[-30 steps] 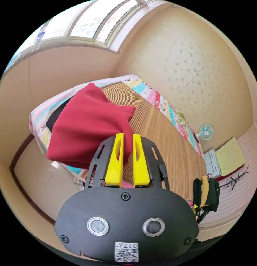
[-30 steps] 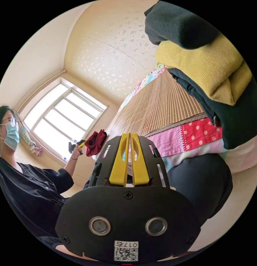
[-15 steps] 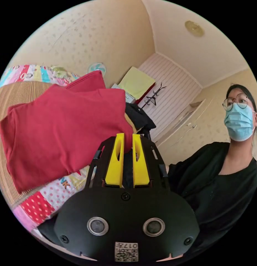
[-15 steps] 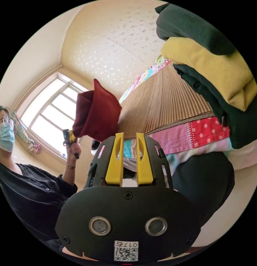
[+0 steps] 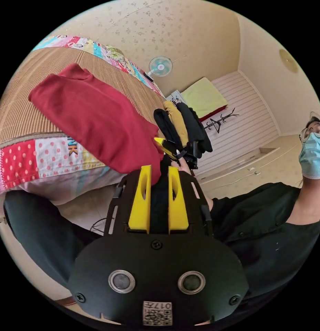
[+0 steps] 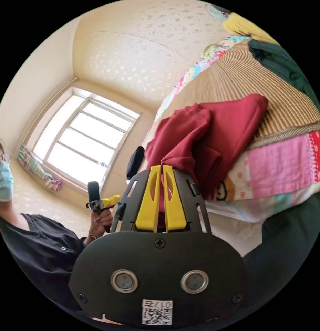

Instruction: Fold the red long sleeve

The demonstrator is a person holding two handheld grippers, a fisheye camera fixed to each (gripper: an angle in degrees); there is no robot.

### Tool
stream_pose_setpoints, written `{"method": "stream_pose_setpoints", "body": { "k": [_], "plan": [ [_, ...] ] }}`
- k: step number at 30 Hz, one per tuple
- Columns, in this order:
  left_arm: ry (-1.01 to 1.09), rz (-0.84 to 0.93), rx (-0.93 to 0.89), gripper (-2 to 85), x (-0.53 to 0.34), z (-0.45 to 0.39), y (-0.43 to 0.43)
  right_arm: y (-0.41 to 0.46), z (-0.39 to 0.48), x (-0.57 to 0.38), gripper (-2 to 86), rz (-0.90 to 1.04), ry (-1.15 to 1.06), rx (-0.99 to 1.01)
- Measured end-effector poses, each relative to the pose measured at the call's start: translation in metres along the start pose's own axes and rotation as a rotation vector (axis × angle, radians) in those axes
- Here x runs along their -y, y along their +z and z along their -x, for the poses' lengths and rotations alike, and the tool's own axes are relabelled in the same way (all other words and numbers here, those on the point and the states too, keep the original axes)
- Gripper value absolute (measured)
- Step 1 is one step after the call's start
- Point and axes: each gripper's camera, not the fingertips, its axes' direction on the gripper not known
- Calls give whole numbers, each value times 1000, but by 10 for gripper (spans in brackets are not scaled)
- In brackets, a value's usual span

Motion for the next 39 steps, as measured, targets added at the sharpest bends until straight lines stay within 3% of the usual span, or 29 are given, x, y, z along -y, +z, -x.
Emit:
{"method": "stream_pose_setpoints", "body": {
  "k": [8,12,14,16,18,21,24,28,32,36,39],
  "plan": [
    [-57,-56,111,181,45,-18,-21,58,87,-5,10,249,-349,147],
    [-135,-52,101,183,38,-7,-17,92,109,-26,8,376,-433,186],
    [-221,-12,95,160,28,8,-17,112,120,-46,7,437,-464,154],
    [-209,-22,62,63,17,12,-26,118,131,-59,5,493,-510,261],
    [-121,-69,-23,40,7,8,-48,115,142,-68,5,516,-519,273],
    [165,-115,-151,27,-8,-15,-102,79,168,-75,6,500,-630,358],
    [476,-281,-384,14,-31,-42,-179,18,192,-73,10,425,-748,479],
    [841,-468,-677,5,-48,-76,-266,-50,211,-60,22,246,-780,305],
    [1152,-535,-1048,4,-43,-114,-305,-81,220,-57,76,110,-767,115],
    [1109,-604,-1293,4,-24,-125,-310,-98,227,-66,120,77,-789,288],
    [1068,-608,-1460,3,-12,-137,-302,-70,243,-93,160,214,-850,253]
  ]
}}
